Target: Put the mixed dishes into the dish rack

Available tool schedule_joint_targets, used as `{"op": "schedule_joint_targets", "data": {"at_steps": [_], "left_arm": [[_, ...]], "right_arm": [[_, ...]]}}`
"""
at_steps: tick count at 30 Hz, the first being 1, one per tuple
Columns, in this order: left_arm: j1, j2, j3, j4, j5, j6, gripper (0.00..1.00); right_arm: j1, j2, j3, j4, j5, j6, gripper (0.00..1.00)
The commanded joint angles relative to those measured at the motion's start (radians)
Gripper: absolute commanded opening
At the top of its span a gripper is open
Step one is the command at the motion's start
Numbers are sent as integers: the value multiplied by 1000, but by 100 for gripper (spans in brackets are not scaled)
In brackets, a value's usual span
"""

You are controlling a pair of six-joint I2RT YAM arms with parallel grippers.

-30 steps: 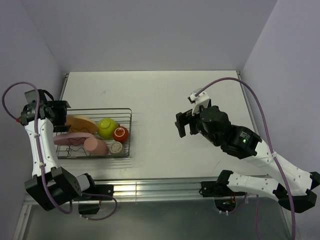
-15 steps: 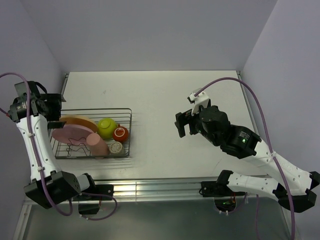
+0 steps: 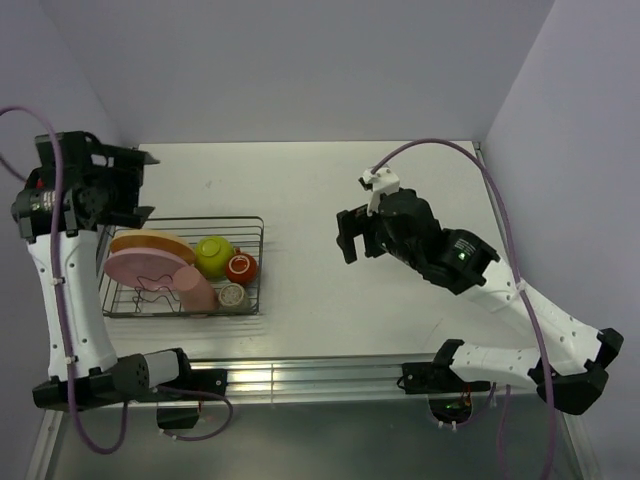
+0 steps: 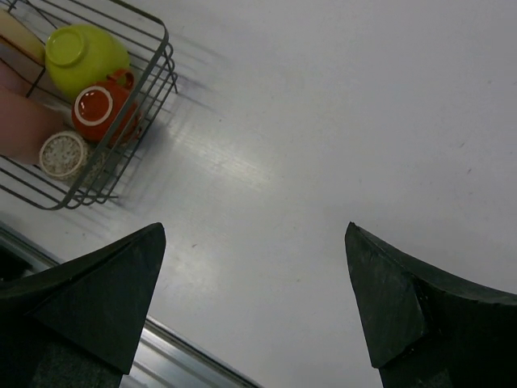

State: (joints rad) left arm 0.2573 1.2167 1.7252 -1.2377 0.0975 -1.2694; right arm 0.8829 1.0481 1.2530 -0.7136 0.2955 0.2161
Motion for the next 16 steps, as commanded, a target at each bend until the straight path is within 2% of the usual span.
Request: {"op": "schedule_joint_targets", "data": {"at_steps": [1, 2, 6, 10, 12, 16], "left_arm": [[-168, 78, 100, 41, -4, -8, 99], [-246, 93, 111, 62, -28, -1, 99], [-406, 150, 161, 127, -33, 37, 99], [-574, 176, 156, 216, -41, 73, 99], [-667, 181, 130, 283, -21, 105, 99], [-779, 185, 111, 334, -5, 174, 99]], "right_arm": [[-80, 52, 66, -23, -142, 72, 100], [-100, 62, 71, -27, -210, 100, 100], [-186, 145, 98, -76, -379, 154, 100], [-206, 226, 102, -124, -432, 207, 100], [-206, 218, 86, -116, -444, 219, 100], [-209, 57, -36, 3, -450, 273, 100]]}}
